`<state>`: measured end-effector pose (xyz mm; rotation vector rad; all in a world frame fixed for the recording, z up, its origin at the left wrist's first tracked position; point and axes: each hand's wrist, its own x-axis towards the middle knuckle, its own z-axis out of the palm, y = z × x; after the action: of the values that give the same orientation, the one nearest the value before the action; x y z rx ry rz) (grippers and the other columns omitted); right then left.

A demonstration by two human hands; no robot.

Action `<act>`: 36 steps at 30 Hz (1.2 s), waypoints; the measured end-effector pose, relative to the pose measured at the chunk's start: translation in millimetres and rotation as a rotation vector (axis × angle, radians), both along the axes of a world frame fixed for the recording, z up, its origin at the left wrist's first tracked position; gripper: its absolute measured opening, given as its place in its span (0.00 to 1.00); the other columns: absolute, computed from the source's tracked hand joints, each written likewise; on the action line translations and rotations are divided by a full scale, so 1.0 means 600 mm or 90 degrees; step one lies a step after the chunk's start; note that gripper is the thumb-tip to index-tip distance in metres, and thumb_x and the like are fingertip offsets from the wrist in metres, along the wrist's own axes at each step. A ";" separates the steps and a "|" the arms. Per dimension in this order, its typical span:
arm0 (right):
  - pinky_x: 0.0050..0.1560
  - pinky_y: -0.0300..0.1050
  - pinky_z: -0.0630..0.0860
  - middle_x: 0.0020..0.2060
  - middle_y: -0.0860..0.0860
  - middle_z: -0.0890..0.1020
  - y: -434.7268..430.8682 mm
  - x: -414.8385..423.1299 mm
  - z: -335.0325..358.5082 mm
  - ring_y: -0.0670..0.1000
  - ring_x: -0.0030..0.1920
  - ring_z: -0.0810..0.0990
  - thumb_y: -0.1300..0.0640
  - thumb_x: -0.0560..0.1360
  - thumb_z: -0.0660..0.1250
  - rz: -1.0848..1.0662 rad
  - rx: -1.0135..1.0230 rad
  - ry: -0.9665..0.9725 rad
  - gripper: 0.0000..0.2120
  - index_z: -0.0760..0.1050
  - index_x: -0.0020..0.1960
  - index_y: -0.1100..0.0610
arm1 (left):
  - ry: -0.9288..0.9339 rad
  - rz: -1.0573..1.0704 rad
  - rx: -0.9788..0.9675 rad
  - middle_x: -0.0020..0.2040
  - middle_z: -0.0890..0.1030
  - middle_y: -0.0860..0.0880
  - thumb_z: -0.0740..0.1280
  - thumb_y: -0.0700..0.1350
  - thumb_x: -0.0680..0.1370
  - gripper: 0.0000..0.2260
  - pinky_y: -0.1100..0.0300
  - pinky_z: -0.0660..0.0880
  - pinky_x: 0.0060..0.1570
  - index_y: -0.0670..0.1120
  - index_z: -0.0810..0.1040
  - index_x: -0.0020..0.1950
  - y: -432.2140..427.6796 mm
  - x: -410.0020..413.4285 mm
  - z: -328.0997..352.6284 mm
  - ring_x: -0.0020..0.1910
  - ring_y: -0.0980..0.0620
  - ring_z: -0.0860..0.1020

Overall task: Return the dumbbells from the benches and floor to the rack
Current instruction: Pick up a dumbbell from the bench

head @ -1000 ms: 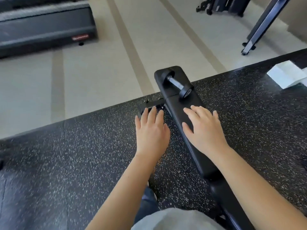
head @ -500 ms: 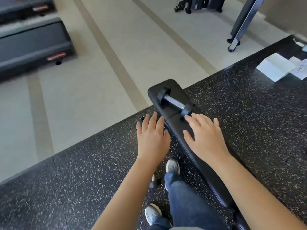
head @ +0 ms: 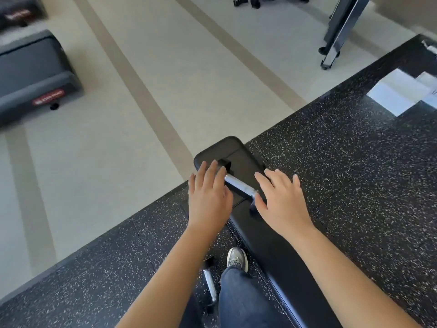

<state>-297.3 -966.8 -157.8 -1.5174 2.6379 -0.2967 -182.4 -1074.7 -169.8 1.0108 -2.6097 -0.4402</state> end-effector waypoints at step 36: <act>0.59 0.55 0.66 0.58 0.50 0.75 -0.201 -0.078 -0.551 0.55 0.58 0.74 0.47 0.75 0.59 -0.136 0.114 -0.228 0.25 0.60 0.71 0.47 | 0.007 -0.093 0.149 0.71 0.61 0.37 0.66 0.38 0.74 0.23 0.46 0.69 0.58 0.43 0.66 0.68 -0.185 -0.101 -0.501 0.65 0.37 0.66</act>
<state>-344.0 -1087.4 -488.4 -1.0213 2.4613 -0.3038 -242.8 -1185.8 -470.6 0.8852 -2.6779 -0.7989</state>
